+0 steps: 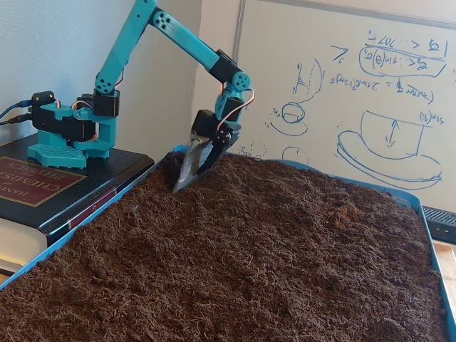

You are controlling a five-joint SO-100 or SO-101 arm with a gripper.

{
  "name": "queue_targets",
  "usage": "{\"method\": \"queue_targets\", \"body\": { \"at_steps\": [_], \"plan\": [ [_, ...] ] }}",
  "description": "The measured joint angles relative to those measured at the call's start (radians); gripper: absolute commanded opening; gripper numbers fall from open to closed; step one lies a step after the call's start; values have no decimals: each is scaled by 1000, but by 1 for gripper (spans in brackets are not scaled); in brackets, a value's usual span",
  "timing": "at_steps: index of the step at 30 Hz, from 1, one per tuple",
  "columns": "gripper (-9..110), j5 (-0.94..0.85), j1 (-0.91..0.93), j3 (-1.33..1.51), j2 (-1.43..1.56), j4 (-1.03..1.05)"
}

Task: Build a berm.

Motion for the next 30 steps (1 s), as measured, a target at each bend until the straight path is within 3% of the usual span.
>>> {"method": "queue_targets", "body": {
  "at_steps": [19,30],
  "plan": [
    [1,-273,183,-155,-81,0],
    [1,-295,216,-212,-81,0]
  ]
}}
